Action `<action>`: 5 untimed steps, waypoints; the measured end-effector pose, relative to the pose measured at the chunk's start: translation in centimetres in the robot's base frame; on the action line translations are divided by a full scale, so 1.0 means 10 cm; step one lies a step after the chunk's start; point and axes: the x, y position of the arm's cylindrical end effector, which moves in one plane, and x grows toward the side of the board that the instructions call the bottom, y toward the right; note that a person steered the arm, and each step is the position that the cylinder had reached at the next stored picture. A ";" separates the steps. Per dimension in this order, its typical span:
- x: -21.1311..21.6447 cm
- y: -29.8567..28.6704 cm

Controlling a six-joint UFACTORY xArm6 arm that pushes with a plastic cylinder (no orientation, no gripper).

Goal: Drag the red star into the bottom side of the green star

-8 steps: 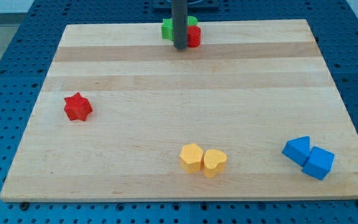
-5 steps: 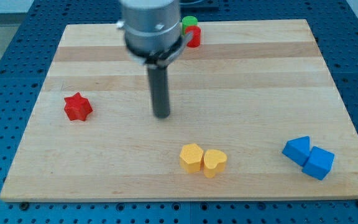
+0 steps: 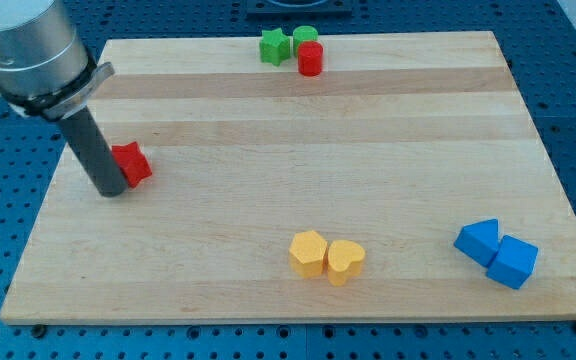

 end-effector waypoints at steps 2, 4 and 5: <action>-0.37 0.14; -0.98 0.11; -1.22 0.13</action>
